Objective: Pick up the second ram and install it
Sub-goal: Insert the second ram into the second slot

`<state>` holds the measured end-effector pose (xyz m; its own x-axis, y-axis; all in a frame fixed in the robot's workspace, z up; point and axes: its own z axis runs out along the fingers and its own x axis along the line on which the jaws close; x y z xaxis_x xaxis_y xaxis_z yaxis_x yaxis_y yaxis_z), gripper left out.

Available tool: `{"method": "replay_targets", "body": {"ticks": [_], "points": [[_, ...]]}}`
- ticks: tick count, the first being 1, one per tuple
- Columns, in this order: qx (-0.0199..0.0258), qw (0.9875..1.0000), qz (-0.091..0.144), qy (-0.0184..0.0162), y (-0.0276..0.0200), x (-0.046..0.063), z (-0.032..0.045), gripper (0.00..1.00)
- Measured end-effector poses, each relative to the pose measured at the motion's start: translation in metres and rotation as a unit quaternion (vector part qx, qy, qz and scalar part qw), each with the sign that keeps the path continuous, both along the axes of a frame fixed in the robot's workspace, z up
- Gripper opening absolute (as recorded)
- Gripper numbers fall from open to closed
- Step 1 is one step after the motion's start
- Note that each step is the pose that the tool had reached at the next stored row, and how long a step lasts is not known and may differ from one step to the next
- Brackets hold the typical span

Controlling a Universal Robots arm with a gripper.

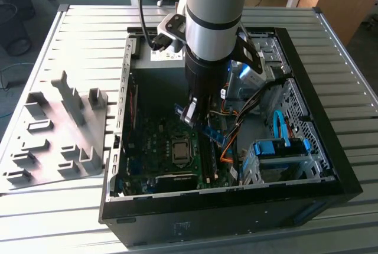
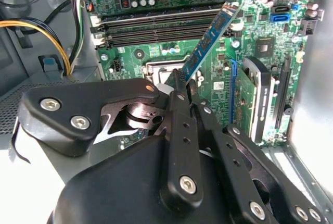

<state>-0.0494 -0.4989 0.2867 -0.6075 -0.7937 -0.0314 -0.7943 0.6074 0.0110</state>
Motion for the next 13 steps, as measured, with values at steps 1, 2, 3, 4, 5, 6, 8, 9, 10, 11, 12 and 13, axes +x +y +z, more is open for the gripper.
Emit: {"method": "replay_targets", "body": {"ticks": [1,2,3,4,5,6,8,9,10,11,12,13], "points": [[0.0000,1.0000,-0.002,0.0000,0.0000,0.0000,0.0000,0.14],[0.0000,1.0000,-0.005,0.0000,0.0000,0.0000,0.0000,0.14],[0.0000,1.0000,-0.007,0.0000,0.0000,0.0000,0.0000,0.14],[0.0000,1.0000,-0.009,0.0000,0.0000,0.0000,0.0000,0.14],[0.0000,0.9999,-0.012,0.0000,0.0000,0.0000,-0.0001,0.14],[0.0000,0.9999,-0.014,0.0000,0.0000,0.0000,-0.0001,0.14],[0.0001,0.9998,-0.019,0.0000,0.0000,0.0000,-0.0001,0.14],[0.0001,0.9998,-0.021,0.0000,0.0000,0.0000,-0.0001,0.14],[0.0000,0.9997,-0.023,0.0000,0.0000,0.0000,-0.0001,0.14],[0.0000,0.9997,-0.026,0.0000,0.0000,0.0000,-0.0001,0.14],[0.0000,0.9996,-0.028,0.0000,0.0000,0.0000,-0.0001,0.14],[0.0000,0.9995,-0.030,0.0000,0.0000,0.0000,-0.0001,0.14]]}}
